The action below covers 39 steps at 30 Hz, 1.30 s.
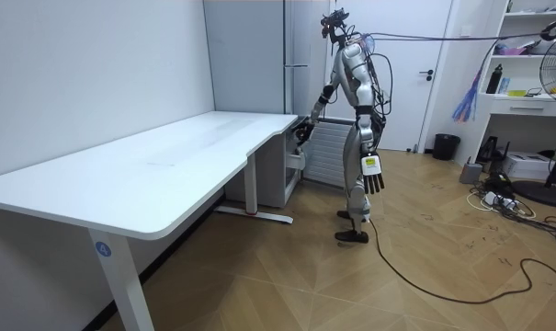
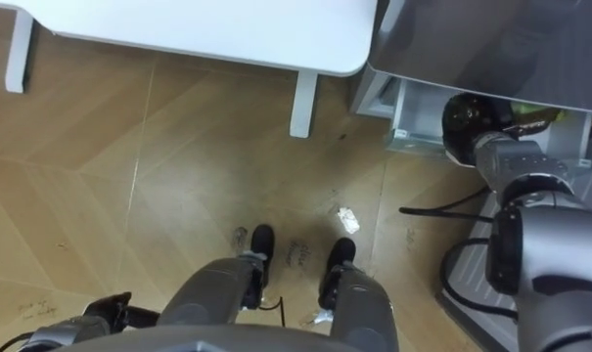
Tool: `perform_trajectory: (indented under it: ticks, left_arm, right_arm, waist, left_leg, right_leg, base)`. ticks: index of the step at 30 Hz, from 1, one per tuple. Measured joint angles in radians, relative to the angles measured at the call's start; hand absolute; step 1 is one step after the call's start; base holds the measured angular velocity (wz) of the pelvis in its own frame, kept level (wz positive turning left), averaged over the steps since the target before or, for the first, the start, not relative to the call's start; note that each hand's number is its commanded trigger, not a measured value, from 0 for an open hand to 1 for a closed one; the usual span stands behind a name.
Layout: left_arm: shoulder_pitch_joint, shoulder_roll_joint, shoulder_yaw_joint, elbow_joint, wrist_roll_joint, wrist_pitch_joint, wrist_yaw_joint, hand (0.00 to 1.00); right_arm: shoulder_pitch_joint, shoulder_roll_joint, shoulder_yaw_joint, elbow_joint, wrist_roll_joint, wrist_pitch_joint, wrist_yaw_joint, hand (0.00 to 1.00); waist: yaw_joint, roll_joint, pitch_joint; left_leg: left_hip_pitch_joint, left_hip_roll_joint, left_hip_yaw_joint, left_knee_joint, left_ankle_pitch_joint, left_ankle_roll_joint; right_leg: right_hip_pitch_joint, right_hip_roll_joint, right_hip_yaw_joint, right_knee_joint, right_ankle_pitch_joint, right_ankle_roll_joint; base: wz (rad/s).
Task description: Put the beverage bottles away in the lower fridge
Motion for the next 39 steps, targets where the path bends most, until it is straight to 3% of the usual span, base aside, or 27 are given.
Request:
perform_trajectory:
  ticks: [6,33,39]
  left_arm:
    - [0.000,0.003,-0.016,0.007,0.000,0.000,0.000,0.00]
    - [0.000,0.009,-0.036,0.007,0.001,-0.001,-0.004,0.00]
    - [0.000,0.009,-0.035,0.008,0.002,-0.012,-0.005,0.00]
  right_arm:
    - [-0.006,-0.005,0.000,0.000,0.000,-0.013,0.000,0.00]
    - [-0.006,-0.005,0.000,0.018,-0.005,-0.001,0.005,0.00]
    - [0.011,-0.007,0.006,0.031,-0.105,-0.001,0.084,0.00]
  waist:
    - [-0.005,-0.001,0.0004]
    - [-0.009,-0.002,0.0003]
    - [-0.025,-0.001,-0.0006]
  left_leg:
    - [-0.001,-0.005,0.003,0.005,0.003,0.005]
    - [0.021,-0.004,0.011,0.021,0.007,0.006]
    - [0.031,-0.003,0.010,0.024,0.007,0.006]
  right_leg:
    - [0.001,-0.007,-0.003,0.003,0.000,0.001]
    - [0.027,-0.009,-0.004,0.014,0.003,0.001]
    - [0.041,-0.006,-0.004,0.008,0.008,0.002]
  base:
    - [0.00]
    - [0.00]
    - [0.00]
